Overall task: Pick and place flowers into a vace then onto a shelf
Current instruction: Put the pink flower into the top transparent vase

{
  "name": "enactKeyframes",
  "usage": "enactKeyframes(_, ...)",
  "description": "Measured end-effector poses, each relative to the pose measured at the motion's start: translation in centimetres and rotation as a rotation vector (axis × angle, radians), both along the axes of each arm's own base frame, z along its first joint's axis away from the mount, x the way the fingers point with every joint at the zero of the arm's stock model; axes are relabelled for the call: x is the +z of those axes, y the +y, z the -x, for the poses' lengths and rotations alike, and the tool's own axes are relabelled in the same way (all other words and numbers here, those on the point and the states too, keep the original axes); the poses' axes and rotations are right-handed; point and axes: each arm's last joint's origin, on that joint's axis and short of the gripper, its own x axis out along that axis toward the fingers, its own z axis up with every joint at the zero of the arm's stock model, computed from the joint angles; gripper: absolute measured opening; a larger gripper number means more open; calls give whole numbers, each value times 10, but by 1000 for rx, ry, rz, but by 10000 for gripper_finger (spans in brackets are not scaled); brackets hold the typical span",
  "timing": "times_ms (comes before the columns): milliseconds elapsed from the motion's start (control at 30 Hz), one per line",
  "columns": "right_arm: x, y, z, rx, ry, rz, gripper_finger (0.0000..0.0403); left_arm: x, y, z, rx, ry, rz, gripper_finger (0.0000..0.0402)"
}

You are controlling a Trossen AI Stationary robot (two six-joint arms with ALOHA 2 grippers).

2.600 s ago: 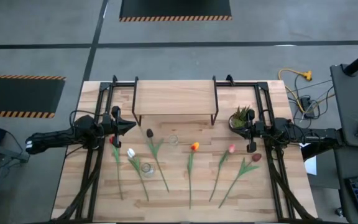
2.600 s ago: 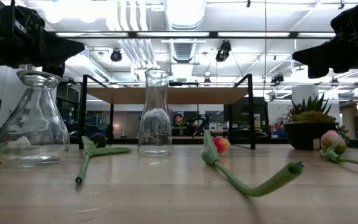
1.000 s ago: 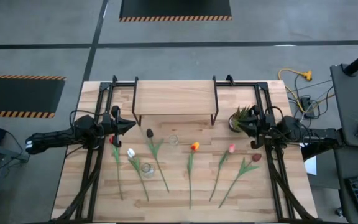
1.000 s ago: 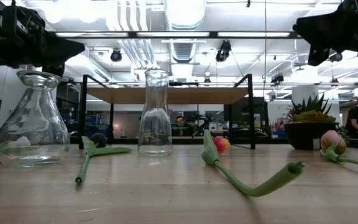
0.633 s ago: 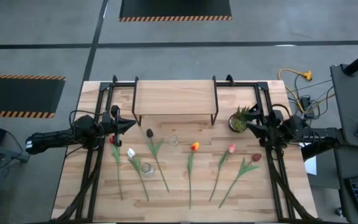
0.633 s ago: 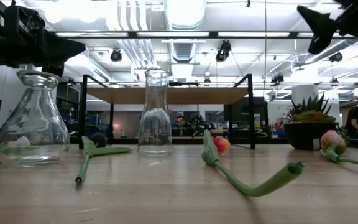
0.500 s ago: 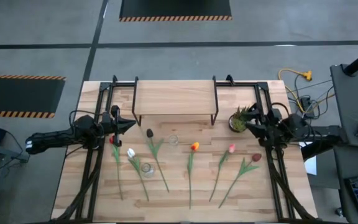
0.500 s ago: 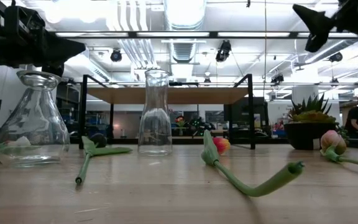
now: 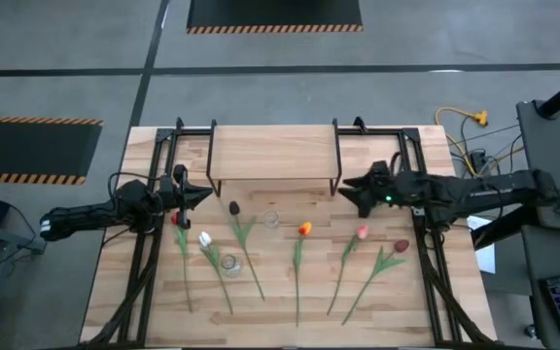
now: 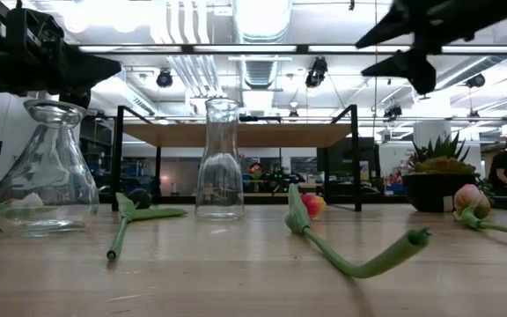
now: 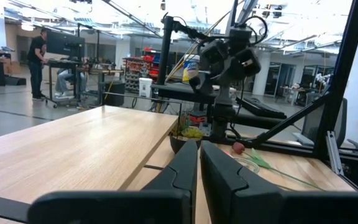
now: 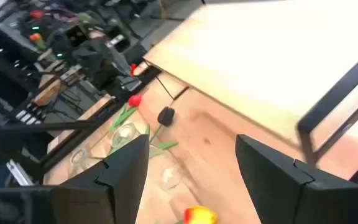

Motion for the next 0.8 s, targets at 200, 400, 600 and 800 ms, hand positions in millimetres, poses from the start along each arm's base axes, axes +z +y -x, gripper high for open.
enactKeyframes(200,9,18,-27,22,45,-129,230,0,0,0,0,0,0,4)
enactKeyframes(400,17,44,-38,27,166,-280,230,0,0,0,0,0,0,4)
enactKeyframes(600,20,74,-40,-31,353,-425,230,0,0,0,0,0,0,4)
enactKeyframes(800,13,107,-46,-130,511,-509,230,0,0,0,0,0,0,4)
